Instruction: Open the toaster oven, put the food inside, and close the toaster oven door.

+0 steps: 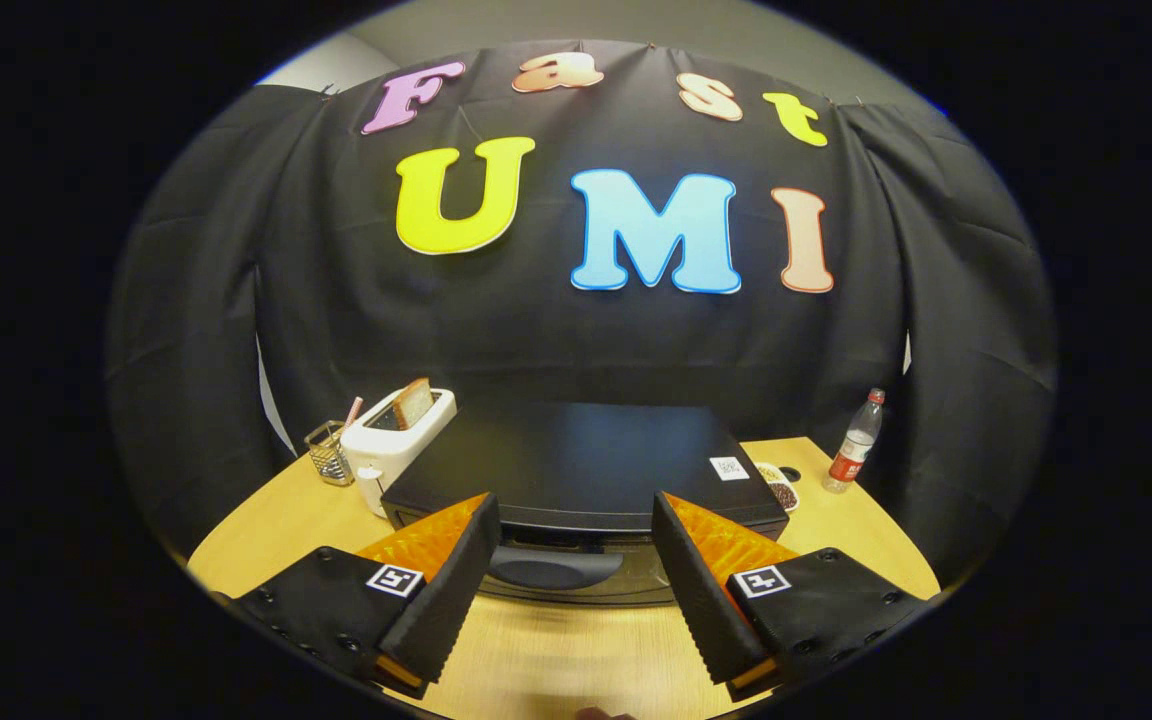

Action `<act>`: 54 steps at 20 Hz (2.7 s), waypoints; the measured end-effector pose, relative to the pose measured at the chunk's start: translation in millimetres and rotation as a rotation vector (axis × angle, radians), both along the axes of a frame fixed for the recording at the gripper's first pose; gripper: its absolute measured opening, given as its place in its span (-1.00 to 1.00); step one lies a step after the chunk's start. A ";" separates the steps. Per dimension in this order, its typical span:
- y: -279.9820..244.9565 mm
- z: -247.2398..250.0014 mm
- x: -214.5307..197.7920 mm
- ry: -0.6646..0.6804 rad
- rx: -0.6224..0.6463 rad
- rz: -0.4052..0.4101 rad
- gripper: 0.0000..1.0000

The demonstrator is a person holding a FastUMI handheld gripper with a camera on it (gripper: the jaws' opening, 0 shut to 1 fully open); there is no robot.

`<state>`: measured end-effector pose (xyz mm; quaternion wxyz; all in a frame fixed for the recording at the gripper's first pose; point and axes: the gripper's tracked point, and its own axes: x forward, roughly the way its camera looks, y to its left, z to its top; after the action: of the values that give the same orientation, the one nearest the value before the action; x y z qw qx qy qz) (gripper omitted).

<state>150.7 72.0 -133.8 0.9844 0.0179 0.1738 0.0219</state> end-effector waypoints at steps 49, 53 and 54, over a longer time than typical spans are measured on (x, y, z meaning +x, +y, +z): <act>29.5 -137.4 -93.3 0.418 -0.045 0.144 0.95; 29.2 -185.3 -120.8 0.607 0.043 0.166 0.95; 26.0 -189.9 -125.6 0.618 0.044 0.159 0.95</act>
<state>25.2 98.0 -323.6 0.8797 0.0313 0.4647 0.0962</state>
